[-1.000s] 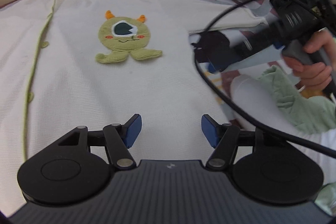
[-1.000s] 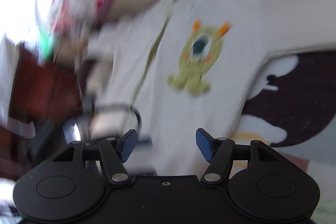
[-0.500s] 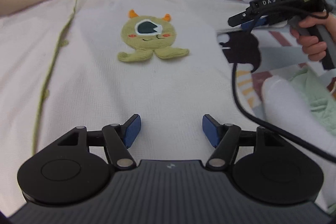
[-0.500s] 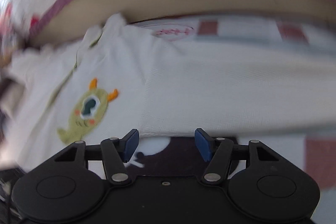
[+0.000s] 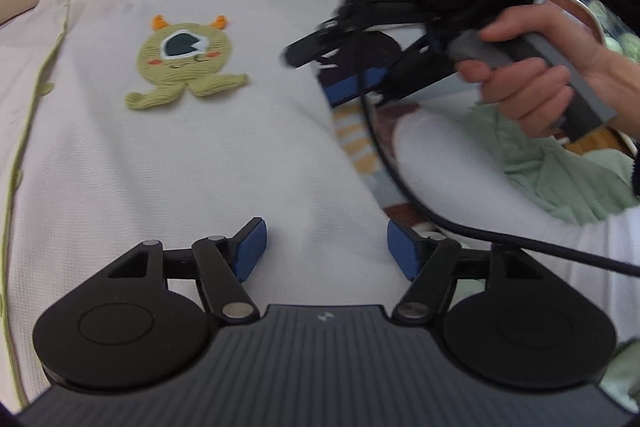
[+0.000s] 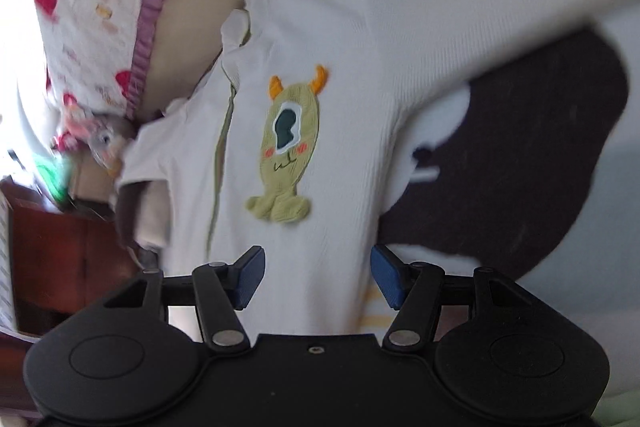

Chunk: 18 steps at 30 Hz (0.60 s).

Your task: Fold clothes

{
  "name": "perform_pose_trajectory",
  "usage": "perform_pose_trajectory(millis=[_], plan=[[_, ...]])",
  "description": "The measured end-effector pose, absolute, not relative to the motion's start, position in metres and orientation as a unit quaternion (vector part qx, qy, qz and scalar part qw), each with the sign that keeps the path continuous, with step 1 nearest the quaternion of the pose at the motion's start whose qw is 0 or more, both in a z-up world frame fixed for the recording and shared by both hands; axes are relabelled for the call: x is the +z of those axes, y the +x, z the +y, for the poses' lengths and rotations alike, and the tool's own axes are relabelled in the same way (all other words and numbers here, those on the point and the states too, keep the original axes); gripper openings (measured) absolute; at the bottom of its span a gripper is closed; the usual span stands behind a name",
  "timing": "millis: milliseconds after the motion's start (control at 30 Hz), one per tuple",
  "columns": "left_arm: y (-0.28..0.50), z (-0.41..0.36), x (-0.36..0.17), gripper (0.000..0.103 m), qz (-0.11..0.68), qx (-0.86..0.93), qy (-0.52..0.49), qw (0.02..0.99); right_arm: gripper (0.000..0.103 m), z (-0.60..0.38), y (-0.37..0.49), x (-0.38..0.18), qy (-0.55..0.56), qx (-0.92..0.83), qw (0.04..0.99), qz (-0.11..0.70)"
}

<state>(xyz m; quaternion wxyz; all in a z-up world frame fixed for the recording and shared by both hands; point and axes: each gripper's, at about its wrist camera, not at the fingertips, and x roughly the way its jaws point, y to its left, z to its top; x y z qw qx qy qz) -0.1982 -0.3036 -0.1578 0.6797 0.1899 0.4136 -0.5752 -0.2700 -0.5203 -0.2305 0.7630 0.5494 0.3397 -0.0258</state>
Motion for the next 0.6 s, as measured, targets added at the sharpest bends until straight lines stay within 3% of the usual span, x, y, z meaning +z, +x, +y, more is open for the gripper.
perform_pose_trajectory(millis=[33, 67, 100, 167, 333, 500, 533, 567, 600], plan=[[-0.2, -0.304, -0.158, 0.071, 0.415, -0.577, 0.192, 0.677, 0.064, -0.518, -0.269, -0.232, 0.553, -0.028, 0.762, 0.335], [-0.202, -0.304, -0.158, 0.073, 0.418, -0.578, 0.194, 0.674, 0.054, -0.513, -0.266, -0.233, 0.552, -0.035, 0.765, 0.329], [-0.201, -0.304, -0.159, 0.074, 0.424, -0.576, 0.192, 0.672, 0.025, -0.51, -0.263, -0.232, 0.548, -0.042, 0.769, 0.326], [-0.199, -0.303, -0.161, 0.075, 0.433, -0.57, 0.189, 0.672, 0.007, -0.506, -0.256, -0.228, 0.526, -0.053, 0.788, 0.314], [-0.195, -0.298, -0.155, 0.086, 0.437, -0.564, 0.171, 0.68, 0.006, -0.506, -0.231, -0.199, 0.49, -0.03, 0.817, 0.303], [-0.18, -0.289, -0.153, 0.082, 0.43, -0.552, 0.13, 0.702, 0.006, -0.508, -0.205, -0.168, 0.456, -0.001, 0.84, 0.294], [-0.175, -0.287, -0.154, 0.067, 0.431, -0.548, 0.122, 0.706, 0.006, -0.508, -0.2, -0.162, 0.449, 0.004, 0.844, 0.292], [-0.17, -0.285, -0.155, 0.04, 0.433, -0.543, 0.115, 0.711, 0.006, -0.508, -0.195, -0.156, 0.442, 0.01, 0.849, 0.29], [-0.162, -0.281, -0.154, 0.026, 0.433, -0.532, 0.111, 0.719, 0.006, -0.508, -0.19, -0.152, 0.436, 0.015, 0.851, 0.292]])
